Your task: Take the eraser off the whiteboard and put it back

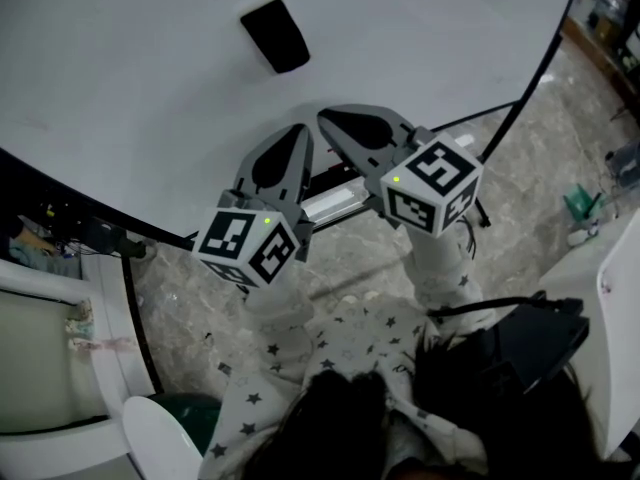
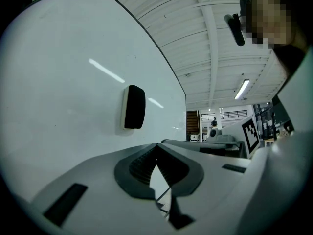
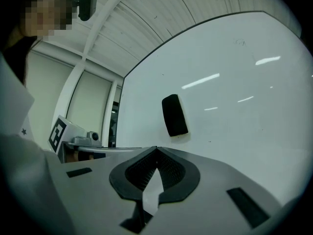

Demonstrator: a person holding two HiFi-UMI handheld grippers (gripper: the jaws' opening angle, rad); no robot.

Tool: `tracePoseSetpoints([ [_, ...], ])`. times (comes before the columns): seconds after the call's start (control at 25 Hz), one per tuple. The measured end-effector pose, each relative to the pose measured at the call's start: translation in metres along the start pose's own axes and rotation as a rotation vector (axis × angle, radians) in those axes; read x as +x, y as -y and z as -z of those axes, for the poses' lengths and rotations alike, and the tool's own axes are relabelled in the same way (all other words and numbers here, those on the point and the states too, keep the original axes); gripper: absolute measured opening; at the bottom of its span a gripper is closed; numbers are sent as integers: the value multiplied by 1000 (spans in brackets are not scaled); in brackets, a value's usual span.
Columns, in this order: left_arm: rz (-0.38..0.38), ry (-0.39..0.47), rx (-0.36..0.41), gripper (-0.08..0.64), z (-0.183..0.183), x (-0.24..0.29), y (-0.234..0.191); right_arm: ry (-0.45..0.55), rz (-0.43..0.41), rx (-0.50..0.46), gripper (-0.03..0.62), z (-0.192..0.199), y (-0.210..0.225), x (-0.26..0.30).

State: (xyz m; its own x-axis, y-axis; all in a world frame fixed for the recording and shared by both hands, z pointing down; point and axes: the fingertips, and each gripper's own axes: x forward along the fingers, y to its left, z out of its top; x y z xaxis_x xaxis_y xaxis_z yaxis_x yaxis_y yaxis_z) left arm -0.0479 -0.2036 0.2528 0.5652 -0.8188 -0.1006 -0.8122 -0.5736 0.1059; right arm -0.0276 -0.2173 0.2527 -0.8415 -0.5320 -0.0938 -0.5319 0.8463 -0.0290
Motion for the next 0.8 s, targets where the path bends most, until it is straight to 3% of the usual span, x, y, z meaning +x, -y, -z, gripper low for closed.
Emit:
tracePoseSetpoints([
  [0.8, -30, 11, 1, 2, 1, -9, 0, -36, -60, -1, 8, 12, -10, 4],
])
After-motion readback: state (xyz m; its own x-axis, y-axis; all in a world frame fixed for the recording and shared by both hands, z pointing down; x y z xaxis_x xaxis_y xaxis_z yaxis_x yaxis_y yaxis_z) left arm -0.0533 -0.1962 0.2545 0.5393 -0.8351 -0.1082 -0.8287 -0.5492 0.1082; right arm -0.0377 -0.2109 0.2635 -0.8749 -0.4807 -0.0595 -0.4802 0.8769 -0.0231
